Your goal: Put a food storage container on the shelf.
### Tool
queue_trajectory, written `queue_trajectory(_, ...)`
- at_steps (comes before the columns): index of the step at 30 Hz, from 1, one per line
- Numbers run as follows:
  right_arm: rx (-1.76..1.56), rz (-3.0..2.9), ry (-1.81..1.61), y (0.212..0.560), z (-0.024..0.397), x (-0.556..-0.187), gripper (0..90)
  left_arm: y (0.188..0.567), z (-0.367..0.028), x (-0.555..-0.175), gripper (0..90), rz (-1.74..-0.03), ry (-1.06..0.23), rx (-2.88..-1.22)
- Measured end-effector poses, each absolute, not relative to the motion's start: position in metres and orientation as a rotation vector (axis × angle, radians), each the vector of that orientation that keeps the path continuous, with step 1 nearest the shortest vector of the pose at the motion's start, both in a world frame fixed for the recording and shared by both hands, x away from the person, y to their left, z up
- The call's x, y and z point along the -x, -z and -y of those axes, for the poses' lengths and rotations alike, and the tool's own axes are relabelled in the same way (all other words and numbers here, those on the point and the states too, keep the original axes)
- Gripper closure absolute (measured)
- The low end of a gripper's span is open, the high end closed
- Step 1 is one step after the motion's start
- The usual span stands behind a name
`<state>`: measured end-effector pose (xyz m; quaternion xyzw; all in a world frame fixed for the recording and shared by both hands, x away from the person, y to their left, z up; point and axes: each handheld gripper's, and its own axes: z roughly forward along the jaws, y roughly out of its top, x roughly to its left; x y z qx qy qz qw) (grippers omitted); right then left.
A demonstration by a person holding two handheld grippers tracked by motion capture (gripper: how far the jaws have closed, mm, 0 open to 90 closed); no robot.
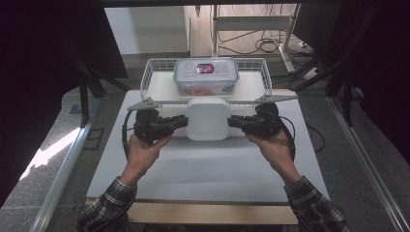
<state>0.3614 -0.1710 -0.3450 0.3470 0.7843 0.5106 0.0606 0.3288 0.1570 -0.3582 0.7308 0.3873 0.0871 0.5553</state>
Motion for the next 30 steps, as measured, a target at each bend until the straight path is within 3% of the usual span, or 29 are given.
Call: queue_trajectory(30, -0.984, -2.240, -1.601, 0.258, 0.157, -0.399, 78.6, 0.275, -0.168, -0.371, 79.8, -0.883, -0.274, -1.662)
